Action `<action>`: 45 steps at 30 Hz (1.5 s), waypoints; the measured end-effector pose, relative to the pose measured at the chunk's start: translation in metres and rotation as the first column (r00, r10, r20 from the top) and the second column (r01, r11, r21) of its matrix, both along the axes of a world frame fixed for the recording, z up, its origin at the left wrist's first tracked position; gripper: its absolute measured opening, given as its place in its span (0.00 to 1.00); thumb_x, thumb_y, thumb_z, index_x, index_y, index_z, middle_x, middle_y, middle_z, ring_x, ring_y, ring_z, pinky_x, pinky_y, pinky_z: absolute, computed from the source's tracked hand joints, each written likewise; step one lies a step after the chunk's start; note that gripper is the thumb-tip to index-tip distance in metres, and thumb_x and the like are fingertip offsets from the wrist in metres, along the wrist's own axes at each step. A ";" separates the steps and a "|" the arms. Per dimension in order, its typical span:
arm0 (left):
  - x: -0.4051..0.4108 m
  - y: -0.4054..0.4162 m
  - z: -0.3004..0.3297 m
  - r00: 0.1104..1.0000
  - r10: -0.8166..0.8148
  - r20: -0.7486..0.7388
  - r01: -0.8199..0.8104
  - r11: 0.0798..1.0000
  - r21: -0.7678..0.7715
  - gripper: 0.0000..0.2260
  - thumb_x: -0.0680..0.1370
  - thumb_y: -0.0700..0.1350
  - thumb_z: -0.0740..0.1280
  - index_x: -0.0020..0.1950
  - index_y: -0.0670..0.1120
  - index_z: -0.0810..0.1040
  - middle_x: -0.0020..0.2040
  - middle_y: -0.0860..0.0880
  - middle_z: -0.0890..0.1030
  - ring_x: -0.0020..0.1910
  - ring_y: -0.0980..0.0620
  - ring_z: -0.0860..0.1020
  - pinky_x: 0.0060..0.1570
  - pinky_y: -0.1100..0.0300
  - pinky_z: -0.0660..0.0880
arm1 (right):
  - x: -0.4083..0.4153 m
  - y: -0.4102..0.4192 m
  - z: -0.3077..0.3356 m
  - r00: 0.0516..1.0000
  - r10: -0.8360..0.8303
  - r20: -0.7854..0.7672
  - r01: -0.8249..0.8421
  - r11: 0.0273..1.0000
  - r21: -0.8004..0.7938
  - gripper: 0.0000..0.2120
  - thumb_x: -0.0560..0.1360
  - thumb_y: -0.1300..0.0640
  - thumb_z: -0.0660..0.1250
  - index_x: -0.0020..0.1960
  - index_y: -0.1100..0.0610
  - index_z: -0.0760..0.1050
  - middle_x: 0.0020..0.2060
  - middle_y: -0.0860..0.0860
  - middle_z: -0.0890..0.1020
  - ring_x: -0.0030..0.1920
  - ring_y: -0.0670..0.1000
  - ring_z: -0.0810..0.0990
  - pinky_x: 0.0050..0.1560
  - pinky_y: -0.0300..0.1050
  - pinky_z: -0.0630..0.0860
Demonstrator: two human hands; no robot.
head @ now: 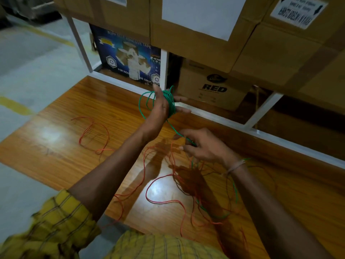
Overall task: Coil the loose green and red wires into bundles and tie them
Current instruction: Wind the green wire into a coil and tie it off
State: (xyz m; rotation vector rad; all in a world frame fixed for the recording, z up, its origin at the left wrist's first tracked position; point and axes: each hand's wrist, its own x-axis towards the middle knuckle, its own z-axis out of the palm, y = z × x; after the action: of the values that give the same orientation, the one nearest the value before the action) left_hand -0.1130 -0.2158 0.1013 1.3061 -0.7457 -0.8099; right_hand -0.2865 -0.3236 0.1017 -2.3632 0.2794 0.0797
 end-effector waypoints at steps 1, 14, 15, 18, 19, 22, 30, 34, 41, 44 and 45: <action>-0.003 0.001 -0.002 0.994 0.013 0.108 -0.022 0.996 0.088 0.46 0.81 0.71 0.35 0.64 0.39 0.79 0.59 0.37 0.85 0.58 0.39 0.85 0.78 0.39 0.65 | 0.001 -0.002 0.007 1.000 -0.015 0.023 0.015 1.000 0.024 0.10 0.80 0.55 0.73 0.60 0.50 0.83 0.36 0.47 0.83 0.33 0.42 0.82 0.39 0.39 0.77; -0.013 0.025 0.006 0.868 -0.408 0.282 0.251 0.852 0.458 0.43 0.83 0.67 0.31 0.46 0.40 0.77 0.39 0.44 0.76 0.35 0.53 0.72 0.42 0.57 0.71 | 0.006 -0.069 0.054 0.901 -0.358 0.246 0.190 0.833 0.519 0.07 0.81 0.59 0.71 0.44 0.60 0.80 0.28 0.52 0.71 0.26 0.45 0.66 0.28 0.37 0.66; -0.012 0.025 0.007 0.872 -0.424 0.243 0.288 0.848 0.446 0.44 0.83 0.67 0.31 0.49 0.38 0.77 0.39 0.44 0.76 0.35 0.53 0.72 0.41 0.59 0.71 | 0.008 -0.072 0.054 0.893 -0.375 0.248 0.176 0.799 0.574 0.08 0.79 0.58 0.71 0.43 0.60 0.80 0.27 0.50 0.70 0.25 0.47 0.64 0.27 0.40 0.66; -0.011 0.026 0.012 0.859 -0.487 0.158 0.401 0.832 0.382 0.45 0.82 0.68 0.32 0.62 0.39 0.79 0.38 0.43 0.72 0.34 0.52 0.71 0.36 0.62 0.70 | 0.012 -0.081 0.052 0.894 -0.383 0.234 0.123 0.711 0.692 0.09 0.79 0.57 0.70 0.41 0.57 0.80 0.26 0.49 0.69 0.25 0.51 0.63 0.26 0.42 0.66; -0.011 0.027 0.015 0.845 -0.516 0.139 0.444 0.822 0.357 0.46 0.82 0.69 0.32 0.64 0.39 0.78 0.38 0.42 0.71 0.34 0.50 0.70 0.36 0.62 0.70 | 0.014 -0.083 0.051 0.896 -0.381 0.227 0.117 0.697 0.707 0.10 0.80 0.57 0.70 0.40 0.56 0.80 0.27 0.49 0.69 0.24 0.50 0.65 0.25 0.42 0.66; -0.010 0.031 0.024 0.776 -0.627 0.067 0.601 0.768 0.221 0.52 0.77 0.74 0.35 0.66 0.33 0.77 0.34 0.42 0.68 0.30 0.48 0.66 0.32 0.59 0.68 | 0.018 -0.086 0.047 0.889 -0.398 0.226 0.167 0.743 0.649 0.12 0.81 0.60 0.71 0.39 0.57 0.77 0.27 0.51 0.72 0.20 0.45 0.66 0.23 0.39 0.65; -0.008 0.031 0.035 0.760 -0.618 -0.203 0.558 0.780 -0.283 0.55 0.77 0.73 0.31 0.70 0.28 0.71 0.31 0.47 0.70 0.24 0.49 0.53 0.35 0.57 0.70 | 0.022 -0.069 -0.002 0.903 -0.397 0.164 0.313 0.869 0.382 0.20 0.79 0.42 0.71 0.36 0.56 0.76 0.27 0.47 0.73 0.27 0.44 0.69 0.28 0.39 0.66; 0.000 0.026 0.038 0.804 -0.515 -0.297 0.356 0.817 -0.454 0.54 0.77 0.75 0.34 0.76 0.30 0.65 0.38 0.47 0.73 0.26 0.52 0.62 0.45 0.54 0.73 | 0.012 -0.045 -0.029 0.927 -0.370 0.070 0.334 0.893 0.301 0.21 0.80 0.41 0.70 0.35 0.55 0.77 0.28 0.49 0.74 0.28 0.46 0.73 0.32 0.42 0.72; 0.006 0.004 0.023 0.883 -0.214 -0.417 0.025 0.909 -0.415 0.44 0.81 0.73 0.39 0.75 0.36 0.63 0.63 0.34 0.80 0.55 0.38 0.83 0.68 0.47 0.75 | 0.009 -0.014 -0.044 0.984 -0.175 0.034 0.176 0.983 -0.043 0.12 0.72 0.52 0.81 0.47 0.53 0.79 0.31 0.48 0.76 0.31 0.45 0.72 0.34 0.43 0.69; 0.004 -0.007 0.009 0.973 0.031 -0.230 -0.075 0.980 -0.183 0.41 0.84 0.68 0.36 0.69 0.39 0.74 0.64 0.39 0.84 0.62 0.37 0.83 0.79 0.40 0.65 | 0.009 -0.005 -0.031 0.986 -0.165 0.034 0.168 0.976 -0.138 0.15 0.71 0.52 0.82 0.49 0.49 0.76 0.33 0.46 0.78 0.32 0.45 0.76 0.33 0.43 0.72; 0.002 -0.008 0.006 0.994 0.072 -0.077 -0.076 0.995 -0.059 0.41 0.84 0.68 0.37 0.69 0.42 0.77 0.63 0.42 0.85 0.65 0.41 0.82 0.80 0.42 0.63 | 0.009 -0.004 -0.027 0.984 -0.171 0.045 0.176 0.972 -0.159 0.15 0.71 0.53 0.81 0.49 0.48 0.75 0.33 0.46 0.77 0.32 0.44 0.76 0.32 0.41 0.71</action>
State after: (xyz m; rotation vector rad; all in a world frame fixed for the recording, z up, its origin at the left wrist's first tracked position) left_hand -0.1112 -0.2236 0.1075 1.2339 -0.6542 -0.7664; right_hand -0.2775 -0.3278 0.0748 -2.4875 0.4926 -0.0658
